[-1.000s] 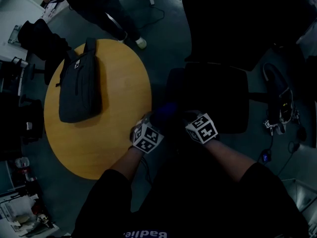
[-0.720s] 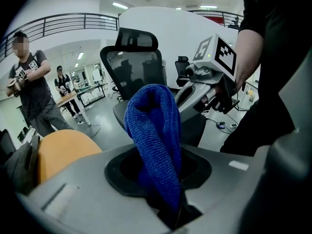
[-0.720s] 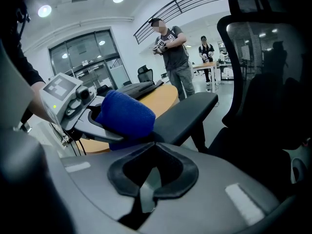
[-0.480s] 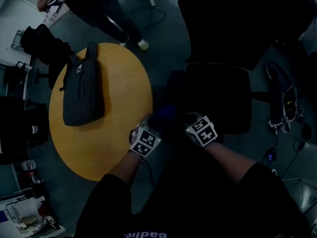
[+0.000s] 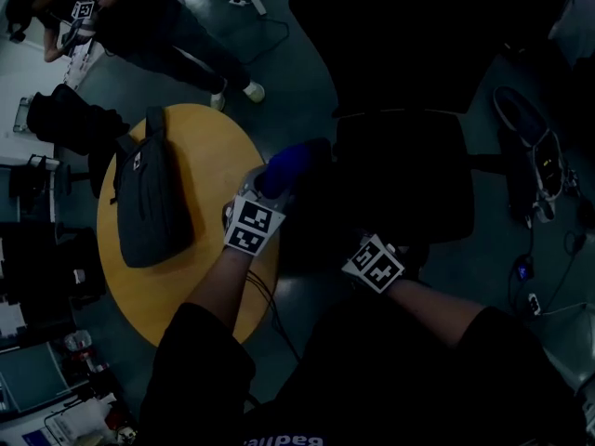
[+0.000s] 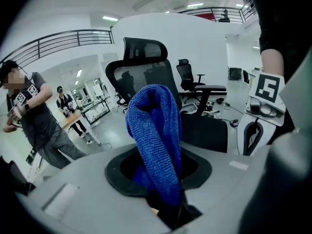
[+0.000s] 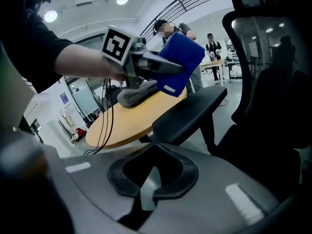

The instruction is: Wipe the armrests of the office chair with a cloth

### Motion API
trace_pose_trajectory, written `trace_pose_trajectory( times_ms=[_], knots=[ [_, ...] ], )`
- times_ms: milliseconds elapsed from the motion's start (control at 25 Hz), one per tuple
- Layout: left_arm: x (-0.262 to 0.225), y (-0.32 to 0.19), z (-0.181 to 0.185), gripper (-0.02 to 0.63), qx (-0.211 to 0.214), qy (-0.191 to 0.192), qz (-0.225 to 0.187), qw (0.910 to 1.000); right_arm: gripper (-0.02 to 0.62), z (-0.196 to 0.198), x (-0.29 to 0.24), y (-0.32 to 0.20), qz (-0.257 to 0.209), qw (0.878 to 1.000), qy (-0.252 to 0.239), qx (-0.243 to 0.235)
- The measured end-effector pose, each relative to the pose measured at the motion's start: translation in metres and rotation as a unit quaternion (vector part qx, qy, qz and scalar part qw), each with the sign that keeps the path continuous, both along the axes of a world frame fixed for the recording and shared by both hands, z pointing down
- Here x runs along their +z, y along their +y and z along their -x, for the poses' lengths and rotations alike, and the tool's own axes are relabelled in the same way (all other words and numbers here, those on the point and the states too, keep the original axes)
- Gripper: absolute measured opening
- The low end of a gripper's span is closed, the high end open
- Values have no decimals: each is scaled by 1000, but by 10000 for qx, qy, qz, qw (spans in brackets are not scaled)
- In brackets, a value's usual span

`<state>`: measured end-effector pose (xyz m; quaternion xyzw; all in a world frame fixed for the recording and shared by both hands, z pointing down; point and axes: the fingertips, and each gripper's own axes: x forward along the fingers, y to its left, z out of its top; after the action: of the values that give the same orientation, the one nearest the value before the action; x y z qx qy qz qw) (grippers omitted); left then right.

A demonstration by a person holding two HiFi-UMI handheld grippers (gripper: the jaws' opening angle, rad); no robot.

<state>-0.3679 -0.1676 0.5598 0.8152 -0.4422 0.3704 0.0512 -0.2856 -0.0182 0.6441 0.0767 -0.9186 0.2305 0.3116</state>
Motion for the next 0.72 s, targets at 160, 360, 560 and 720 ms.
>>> trace_pose_trajectory(
  times_ms=[160,360,560,720],
  knots=[
    [4,-31,-11,133,179,-68,45,9998,6,0,2,0,60,10000,-13,-55],
    [17,-59,-25,133,402,-132,145,9990,6,0,7,6,90,9996,-31,-247],
    [24,-83,-34,133,575,-203,162,9980,6,0,11,8,51,9991,69,-412],
    [35,-96,-39,133,693,-307,248,9968,6,5,11,8,68,9989,42,-451]
  ],
)
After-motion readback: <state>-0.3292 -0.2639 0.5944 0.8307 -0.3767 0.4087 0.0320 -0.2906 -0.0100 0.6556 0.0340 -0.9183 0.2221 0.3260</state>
